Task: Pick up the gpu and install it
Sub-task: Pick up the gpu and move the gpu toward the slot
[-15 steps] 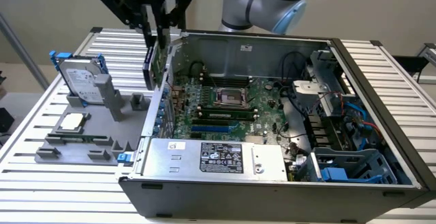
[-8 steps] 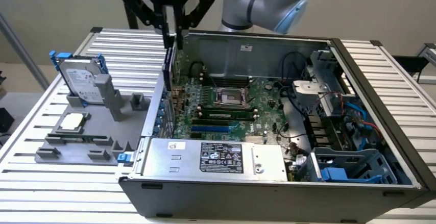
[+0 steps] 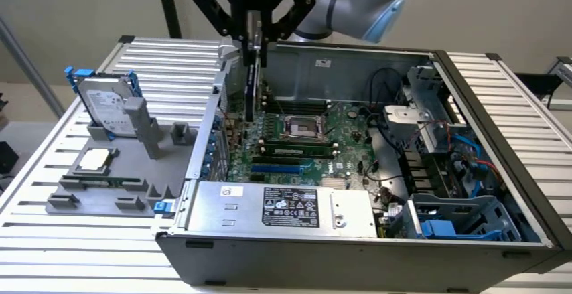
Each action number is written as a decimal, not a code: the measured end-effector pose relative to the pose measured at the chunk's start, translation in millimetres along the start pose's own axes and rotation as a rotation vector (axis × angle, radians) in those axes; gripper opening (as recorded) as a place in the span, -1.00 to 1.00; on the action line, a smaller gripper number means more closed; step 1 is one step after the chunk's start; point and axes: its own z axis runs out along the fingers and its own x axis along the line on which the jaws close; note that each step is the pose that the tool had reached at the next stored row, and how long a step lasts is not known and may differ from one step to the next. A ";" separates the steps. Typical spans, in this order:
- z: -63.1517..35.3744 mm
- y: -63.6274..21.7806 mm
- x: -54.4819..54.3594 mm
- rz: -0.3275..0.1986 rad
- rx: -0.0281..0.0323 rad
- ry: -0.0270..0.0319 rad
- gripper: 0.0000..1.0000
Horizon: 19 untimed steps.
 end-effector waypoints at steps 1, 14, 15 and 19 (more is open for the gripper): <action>0.7 0.0 -4.5 0.000 0.0002 0.0010 -0.47; 15.1 -0.3 -63.7 0.000 0.0083 0.0052 -0.47; 16.5 -0.3 -68.2 0.000 0.0094 0.0052 -0.47; 21.4 -0.4 -86.1 -0.001 0.0183 0.0052 -0.47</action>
